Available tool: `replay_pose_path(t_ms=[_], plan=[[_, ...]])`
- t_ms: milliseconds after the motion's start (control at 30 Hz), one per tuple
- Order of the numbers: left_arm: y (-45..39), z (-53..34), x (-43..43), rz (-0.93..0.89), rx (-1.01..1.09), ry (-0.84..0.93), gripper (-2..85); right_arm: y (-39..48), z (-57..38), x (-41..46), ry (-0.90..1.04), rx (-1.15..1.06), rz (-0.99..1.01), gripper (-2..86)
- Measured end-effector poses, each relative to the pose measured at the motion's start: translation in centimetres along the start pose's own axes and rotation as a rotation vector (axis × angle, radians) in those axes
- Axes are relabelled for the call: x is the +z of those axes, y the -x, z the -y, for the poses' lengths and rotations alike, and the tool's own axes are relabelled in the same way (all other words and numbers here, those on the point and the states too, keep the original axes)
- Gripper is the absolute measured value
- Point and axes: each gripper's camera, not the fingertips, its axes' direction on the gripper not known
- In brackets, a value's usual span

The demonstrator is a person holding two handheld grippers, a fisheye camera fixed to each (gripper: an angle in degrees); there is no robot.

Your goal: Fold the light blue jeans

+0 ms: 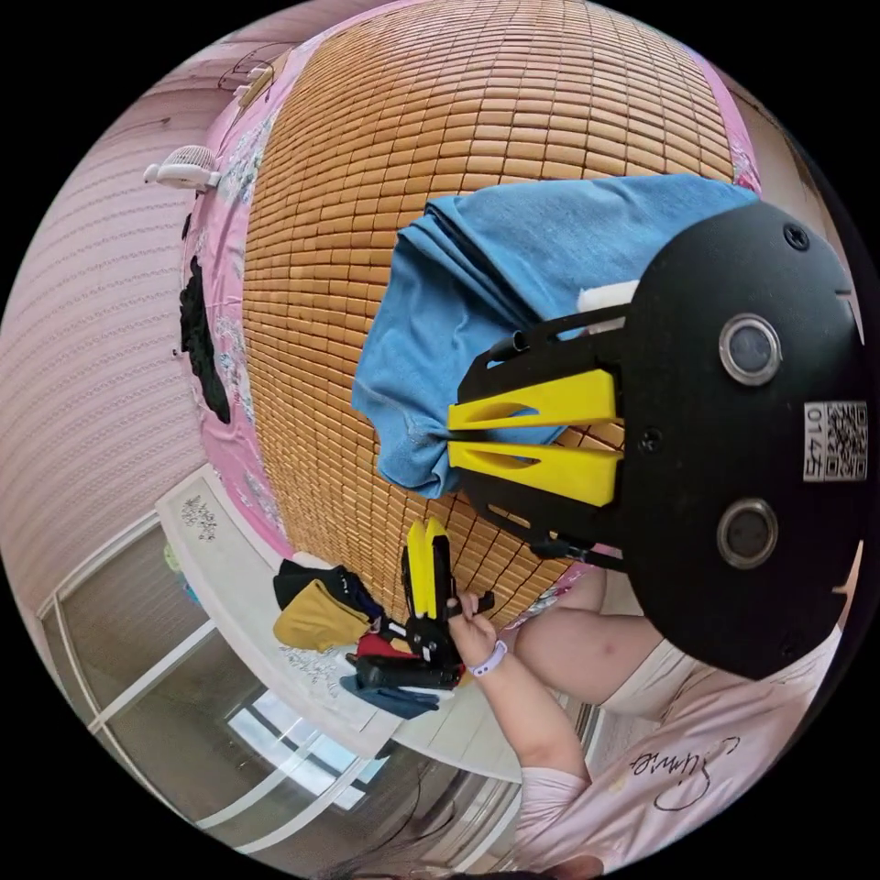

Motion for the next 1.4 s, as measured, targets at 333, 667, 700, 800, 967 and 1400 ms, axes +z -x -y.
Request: replay_pose_path(t_ms=[333,667,700,800,967,1400], plan=[[4.0,11.2,6.3,-0.002,-0.109,0.201,7.6,-1.7,-2.1,-22.1,-0.414,-0.029,-0.250,1.2],[11.4,8.0,-5.2,0.069,-0.128,0.125,-0.9,-7.1,-5.8,-35.3,-0.746,0.194,-0.500,1.2],[12.7,6.6,-7.9,0.101,-0.133,0.119,-0.9,-8.3,-6.0,-35.3,-0.717,0.242,-0.507,1.2],[15.8,2.5,-14.7,0.180,-0.174,0.131,-1.0,-11.5,-6.6,-33.3,-0.588,0.320,-0.565,1.3],[19.7,-3.5,-23.3,0.350,-0.286,0.159,-1.0,-18.7,-7.8,-27.3,-0.377,0.492,-0.436,1.8],[24.2,-11.1,-25.6,0.262,-0.614,0.111,-1.0,-16.8,-1.7,-10.9,0.139,0.230,-0.448,6.9]])
